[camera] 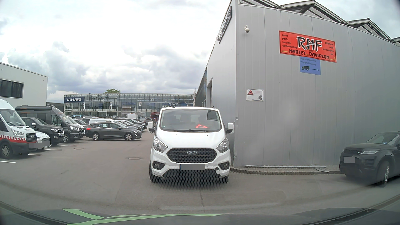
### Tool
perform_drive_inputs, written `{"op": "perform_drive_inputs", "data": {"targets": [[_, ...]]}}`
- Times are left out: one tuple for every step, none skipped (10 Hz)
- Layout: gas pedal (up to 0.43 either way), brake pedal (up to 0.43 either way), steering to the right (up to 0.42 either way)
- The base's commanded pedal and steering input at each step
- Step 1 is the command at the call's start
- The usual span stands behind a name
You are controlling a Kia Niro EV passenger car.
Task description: Follow the waypoints while adhering to traffic rules and regulations
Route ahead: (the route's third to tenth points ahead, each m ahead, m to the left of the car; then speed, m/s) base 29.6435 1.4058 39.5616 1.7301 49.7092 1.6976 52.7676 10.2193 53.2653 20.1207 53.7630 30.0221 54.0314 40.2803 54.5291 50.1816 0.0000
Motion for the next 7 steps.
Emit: {"op": "perform_drive_inputs", "data": {"targets": [[0.0, 0.524, -0.003], [0.0, 0.524, -0.003], [0.0, 0.524, -0.003], [0.0, 0.524, -0.003], [0.0, 0.524, -0.003], [0.0, 0.524, -0.003], [0.0, 0.524, -0.003]]}}
